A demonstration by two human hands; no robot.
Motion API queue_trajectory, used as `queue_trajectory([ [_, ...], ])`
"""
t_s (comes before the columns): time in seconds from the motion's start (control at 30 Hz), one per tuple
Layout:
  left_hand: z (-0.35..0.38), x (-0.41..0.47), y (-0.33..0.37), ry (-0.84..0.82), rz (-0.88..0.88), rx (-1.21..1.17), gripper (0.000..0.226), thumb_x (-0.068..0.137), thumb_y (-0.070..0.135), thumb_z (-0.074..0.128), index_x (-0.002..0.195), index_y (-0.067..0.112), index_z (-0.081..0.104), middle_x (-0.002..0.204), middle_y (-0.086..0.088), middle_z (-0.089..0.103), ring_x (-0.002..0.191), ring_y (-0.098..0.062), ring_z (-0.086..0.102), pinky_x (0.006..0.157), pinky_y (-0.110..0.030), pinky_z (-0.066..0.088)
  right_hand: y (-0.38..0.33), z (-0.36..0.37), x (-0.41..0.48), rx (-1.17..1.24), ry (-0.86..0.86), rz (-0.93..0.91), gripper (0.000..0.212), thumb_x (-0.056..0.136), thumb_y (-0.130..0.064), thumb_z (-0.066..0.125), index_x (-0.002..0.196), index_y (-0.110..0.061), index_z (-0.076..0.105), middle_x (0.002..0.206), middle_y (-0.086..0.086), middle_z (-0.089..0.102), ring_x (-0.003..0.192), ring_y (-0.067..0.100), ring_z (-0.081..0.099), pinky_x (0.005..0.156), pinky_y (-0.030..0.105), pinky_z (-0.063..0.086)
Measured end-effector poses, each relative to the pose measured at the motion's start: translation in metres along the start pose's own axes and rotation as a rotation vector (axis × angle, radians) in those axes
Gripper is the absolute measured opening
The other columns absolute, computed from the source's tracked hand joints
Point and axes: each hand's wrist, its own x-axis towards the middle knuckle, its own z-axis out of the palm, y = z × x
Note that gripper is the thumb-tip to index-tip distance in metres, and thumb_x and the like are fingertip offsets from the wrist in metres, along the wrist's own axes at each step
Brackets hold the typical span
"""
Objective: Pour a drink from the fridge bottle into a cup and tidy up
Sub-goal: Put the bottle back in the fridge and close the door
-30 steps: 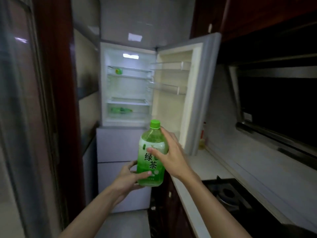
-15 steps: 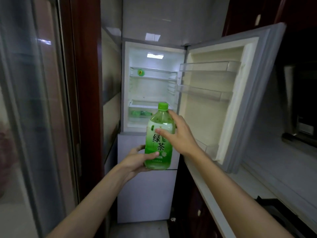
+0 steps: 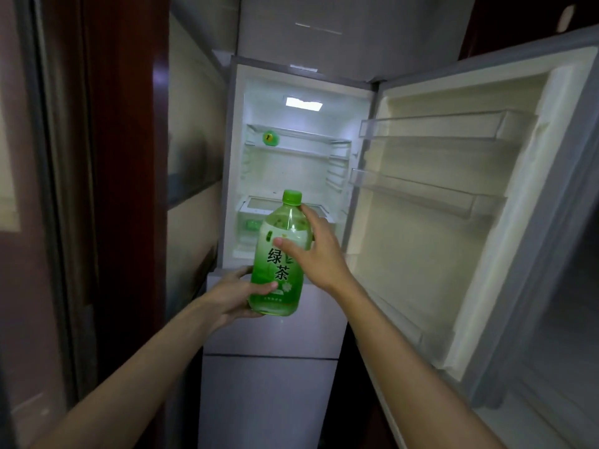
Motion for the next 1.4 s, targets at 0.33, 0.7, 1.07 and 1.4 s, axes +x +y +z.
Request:
queue_trajectory([
  [0.33,-0.018,0.136,0.026,0.066,0.021,-0.044,0.058,0.076,0.007,0.079,0.128,0.013,0.056,0.114,-0.012,0.071,0.101,-0.03,0.07,0.082,-0.045,0.058,0.082,0.025,0.136,-0.012,-0.04,-0.06,0.077,0.074,-0.048,0.077,0.141,-0.025,0.046,0.133,-0.001,0.055,0.123,0.014,0.05,0.105,0.043,0.044],
  [0.7,-0.073,0.284,0.044,0.072,-0.001,-0.029,0.051,0.078,0.004,0.077,0.125,0.01,0.059,0.114,-0.014,0.071,0.099,-0.032,0.069,0.083,-0.045,0.057,0.176,0.095,0.262,0.007,-0.064,-0.034,0.078,0.078,-0.043,0.078,0.144,-0.023,0.043,0.13,0.0,0.054,0.119,0.018,0.053,0.1,0.048,0.047],
  [1.07,-0.087,0.425,0.074,-0.042,-0.075,0.061,0.034,0.077,0.009,0.078,0.11,0.008,0.068,0.102,-0.008,0.075,0.097,-0.025,0.069,0.089,-0.043,0.054,0.237,0.108,0.367,0.005,0.041,0.042,0.083,0.072,-0.044,0.08,0.144,-0.024,0.044,0.129,0.005,0.056,0.116,0.024,0.058,0.096,0.051,0.051],
  [1.4,-0.101,0.508,0.093,-0.002,0.01,0.218,0.039,0.081,0.021,0.077,0.116,0.008,0.066,0.107,-0.009,0.074,0.096,-0.022,0.069,0.079,-0.033,0.054,0.287,0.125,0.439,0.161,0.095,0.069,0.088,0.063,-0.047,0.08,0.14,-0.021,0.048,0.122,0.003,0.064,0.107,0.025,0.066,0.089,0.05,0.056],
])
